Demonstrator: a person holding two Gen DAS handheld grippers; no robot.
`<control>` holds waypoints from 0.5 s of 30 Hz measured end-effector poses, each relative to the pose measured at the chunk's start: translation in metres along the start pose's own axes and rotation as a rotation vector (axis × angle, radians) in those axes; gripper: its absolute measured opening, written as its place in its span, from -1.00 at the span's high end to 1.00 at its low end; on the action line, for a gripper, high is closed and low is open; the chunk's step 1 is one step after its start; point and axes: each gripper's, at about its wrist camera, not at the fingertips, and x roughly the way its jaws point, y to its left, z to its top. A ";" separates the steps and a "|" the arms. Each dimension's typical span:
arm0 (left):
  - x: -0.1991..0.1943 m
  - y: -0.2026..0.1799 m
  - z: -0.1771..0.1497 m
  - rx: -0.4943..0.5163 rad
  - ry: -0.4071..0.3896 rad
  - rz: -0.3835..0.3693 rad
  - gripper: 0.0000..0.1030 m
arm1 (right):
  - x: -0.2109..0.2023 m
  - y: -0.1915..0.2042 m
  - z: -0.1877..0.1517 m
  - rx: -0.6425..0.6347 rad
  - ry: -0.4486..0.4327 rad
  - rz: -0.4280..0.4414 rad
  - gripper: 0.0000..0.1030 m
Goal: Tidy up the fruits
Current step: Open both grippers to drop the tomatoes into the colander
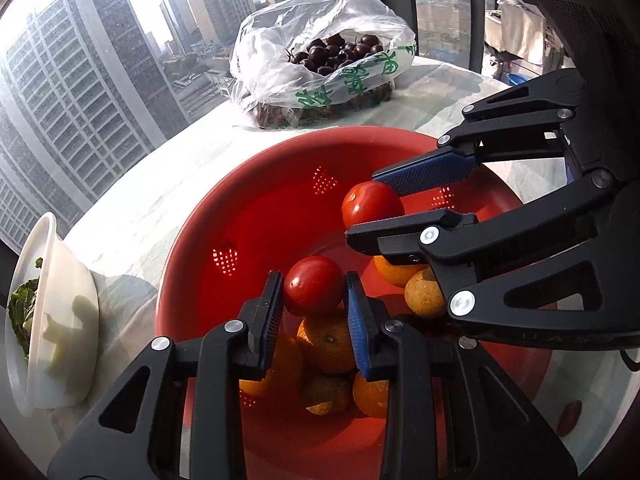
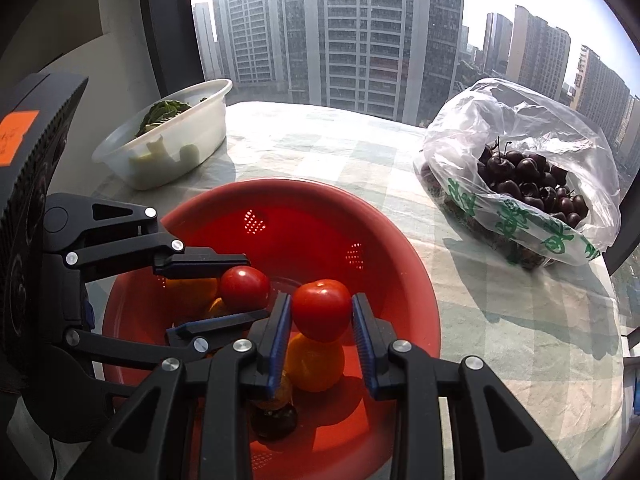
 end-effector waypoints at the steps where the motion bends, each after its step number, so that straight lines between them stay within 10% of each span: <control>1: 0.001 -0.001 -0.001 0.001 0.000 0.004 0.43 | 0.001 0.001 -0.001 -0.005 0.003 -0.004 0.36; 4: 0.002 -0.001 0.000 -0.001 -0.001 0.014 0.21 | 0.003 -0.001 -0.002 -0.003 0.008 -0.008 0.36; 6: -0.001 0.000 0.000 -0.007 -0.015 0.028 -0.36 | 0.003 -0.002 -0.002 0.001 0.006 -0.005 0.36; 15: -0.022 -0.002 0.000 -0.008 -0.038 0.059 -0.58 | -0.037 -0.013 -0.012 0.050 -0.058 -0.001 0.08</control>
